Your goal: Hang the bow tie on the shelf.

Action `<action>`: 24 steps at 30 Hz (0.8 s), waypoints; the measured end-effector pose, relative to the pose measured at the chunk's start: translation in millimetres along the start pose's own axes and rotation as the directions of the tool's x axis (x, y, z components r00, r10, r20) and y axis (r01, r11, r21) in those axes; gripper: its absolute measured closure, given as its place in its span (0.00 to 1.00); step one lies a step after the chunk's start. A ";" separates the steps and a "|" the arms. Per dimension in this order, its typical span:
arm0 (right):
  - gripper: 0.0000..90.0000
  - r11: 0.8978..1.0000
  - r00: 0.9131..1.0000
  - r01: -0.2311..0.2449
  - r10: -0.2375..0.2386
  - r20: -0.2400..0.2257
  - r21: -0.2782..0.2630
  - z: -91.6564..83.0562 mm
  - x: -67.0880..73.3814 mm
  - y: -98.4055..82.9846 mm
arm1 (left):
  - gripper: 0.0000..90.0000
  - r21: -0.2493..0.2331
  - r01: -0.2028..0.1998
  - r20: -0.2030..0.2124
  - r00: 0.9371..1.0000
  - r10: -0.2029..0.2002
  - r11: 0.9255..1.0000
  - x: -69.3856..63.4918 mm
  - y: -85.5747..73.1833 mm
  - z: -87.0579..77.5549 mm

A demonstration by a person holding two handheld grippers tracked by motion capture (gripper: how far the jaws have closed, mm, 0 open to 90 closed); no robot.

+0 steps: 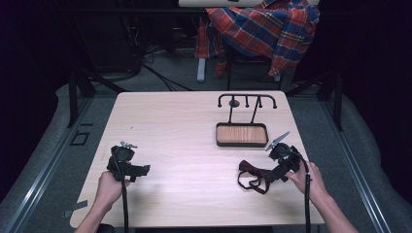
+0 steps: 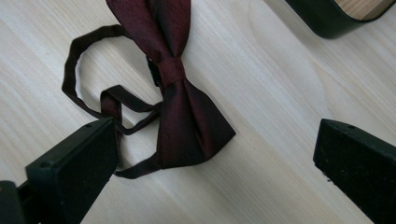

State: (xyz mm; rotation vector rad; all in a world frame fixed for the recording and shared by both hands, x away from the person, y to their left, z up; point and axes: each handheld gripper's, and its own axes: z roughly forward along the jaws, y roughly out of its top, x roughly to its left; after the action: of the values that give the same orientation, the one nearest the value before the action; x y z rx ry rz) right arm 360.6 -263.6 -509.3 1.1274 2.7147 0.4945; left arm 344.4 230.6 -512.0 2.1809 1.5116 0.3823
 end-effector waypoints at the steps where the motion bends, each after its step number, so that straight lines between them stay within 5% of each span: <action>1: 0.00 1.000 1.000 0.019 -0.019 0.011 0.017 0.0 0.0 1.7 | 0.18 -0.004 -0.006 -0.002 1.000 0.006 1.000 0.5 -0.1 -1.0; 12: 0.12 0.998 0.998 0.059 -0.059 -0.009 0.034 15.4 11.1 10.5 | 0.18 0.001 0.001 0.001 1.000 -0.001 1.000 2.4 -1.5 -0.8; 24: 0.50 0.992 0.997 0.076 -0.076 -0.010 0.103 29.4 10.1 10.5 | 0.18 0.005 0.013 -0.006 1.000 -0.013 1.000 5.0 -5.3 -2.0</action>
State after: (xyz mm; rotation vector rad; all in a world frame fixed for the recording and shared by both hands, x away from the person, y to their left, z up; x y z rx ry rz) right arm 368.4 -242.4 -533.1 1.0424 2.8050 0.3502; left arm 341.1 237.2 -513.2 2.1749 1.5306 0.3813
